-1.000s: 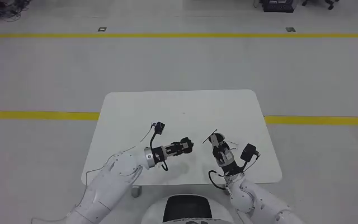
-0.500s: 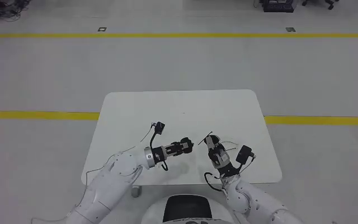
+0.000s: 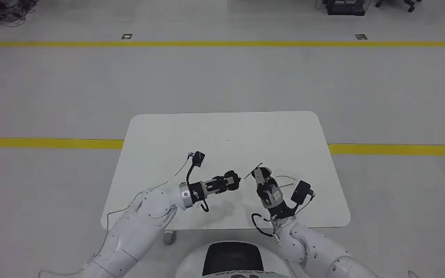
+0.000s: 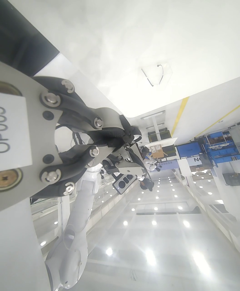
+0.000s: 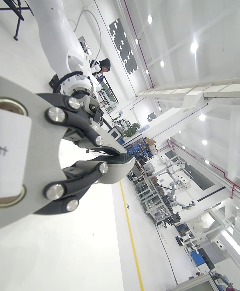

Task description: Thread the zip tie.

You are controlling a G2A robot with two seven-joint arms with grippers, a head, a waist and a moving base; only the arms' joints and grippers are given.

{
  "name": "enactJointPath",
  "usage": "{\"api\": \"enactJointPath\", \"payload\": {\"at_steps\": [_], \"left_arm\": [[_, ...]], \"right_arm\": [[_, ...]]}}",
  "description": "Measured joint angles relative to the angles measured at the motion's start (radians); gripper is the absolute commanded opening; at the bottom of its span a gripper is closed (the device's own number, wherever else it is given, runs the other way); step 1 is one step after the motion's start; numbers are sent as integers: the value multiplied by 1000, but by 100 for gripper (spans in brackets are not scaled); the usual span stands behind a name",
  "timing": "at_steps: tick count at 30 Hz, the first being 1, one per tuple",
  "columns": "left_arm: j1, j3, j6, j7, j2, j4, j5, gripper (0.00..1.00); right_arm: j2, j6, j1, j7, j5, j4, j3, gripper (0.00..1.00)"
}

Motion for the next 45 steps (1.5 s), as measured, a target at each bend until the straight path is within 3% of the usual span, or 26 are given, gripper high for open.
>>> {"api": "enactJointPath", "payload": {"at_steps": [13,45], "left_arm": [[0,0,0,0,0,0,0,0],[0,0,0,0,0,0,0,0]], "right_arm": [[-17,-6,-42,34,-49,-18,64,0],[-62,-5,-65,86,-98,1,117,0]]}}
